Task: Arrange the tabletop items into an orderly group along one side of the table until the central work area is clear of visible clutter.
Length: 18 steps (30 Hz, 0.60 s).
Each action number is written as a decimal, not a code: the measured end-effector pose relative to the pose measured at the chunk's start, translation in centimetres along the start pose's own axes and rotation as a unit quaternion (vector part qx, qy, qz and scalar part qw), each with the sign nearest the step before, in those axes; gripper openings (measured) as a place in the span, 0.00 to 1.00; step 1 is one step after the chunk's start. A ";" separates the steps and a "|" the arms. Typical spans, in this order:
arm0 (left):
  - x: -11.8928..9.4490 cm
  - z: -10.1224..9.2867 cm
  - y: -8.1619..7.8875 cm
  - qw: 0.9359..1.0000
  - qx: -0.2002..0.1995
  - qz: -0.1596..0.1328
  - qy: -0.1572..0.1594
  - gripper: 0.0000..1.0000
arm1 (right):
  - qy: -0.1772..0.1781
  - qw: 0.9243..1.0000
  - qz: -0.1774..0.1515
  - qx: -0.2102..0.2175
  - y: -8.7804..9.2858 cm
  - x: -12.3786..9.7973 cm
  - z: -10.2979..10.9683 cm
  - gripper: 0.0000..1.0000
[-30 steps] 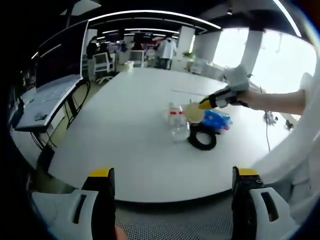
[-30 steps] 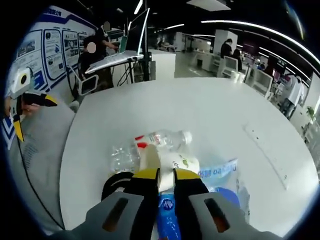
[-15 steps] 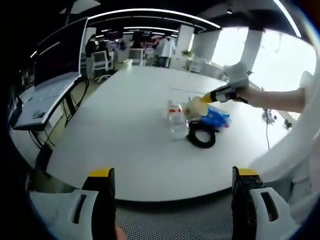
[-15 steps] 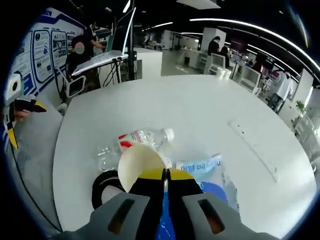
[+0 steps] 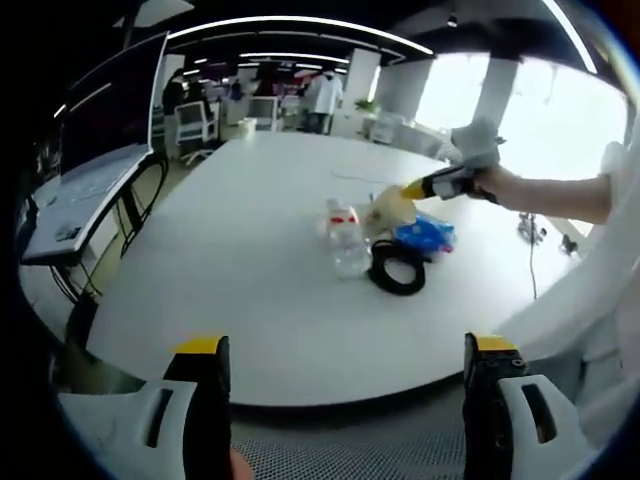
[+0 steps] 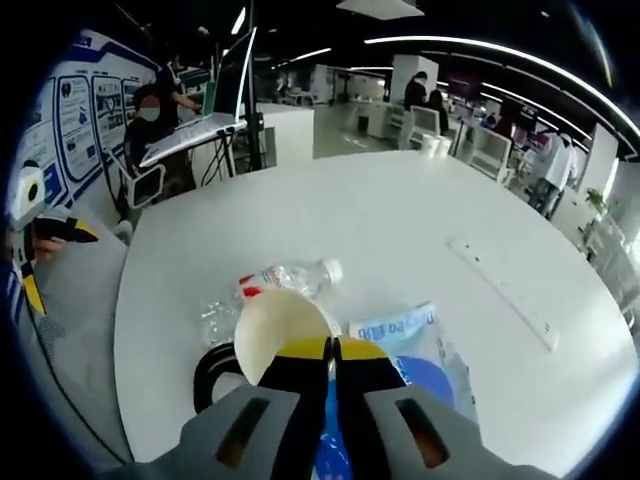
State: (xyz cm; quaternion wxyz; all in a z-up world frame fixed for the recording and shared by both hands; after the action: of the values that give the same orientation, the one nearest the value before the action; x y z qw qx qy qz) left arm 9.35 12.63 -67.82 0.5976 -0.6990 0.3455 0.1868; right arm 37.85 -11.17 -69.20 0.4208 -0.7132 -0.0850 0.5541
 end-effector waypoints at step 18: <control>1.4 -0.6 0.0 0.998 0.031 0.020 0.044 0.92 | 0.028 0.997 -0.011 0.065 2.2 -4.6 -1.1 0.00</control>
State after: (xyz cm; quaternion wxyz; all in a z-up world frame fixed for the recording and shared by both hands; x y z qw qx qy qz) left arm 10.16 11.69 -68.63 0.5994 -0.6805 0.3910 0.1574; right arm 36.32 -15.79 -67.42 0.4747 -0.6986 -0.0448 0.5335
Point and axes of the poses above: the point that each gripper's makers call its tool centre point, and the gripper's own axes: x roughly forward along the fingers, z roughly to its left, y roughly out of its underside, the point moved 9 cm from there along -x, roughly backward along the fingers, and after that the axes turned 5 degrees about z, right-handed, at the moved point
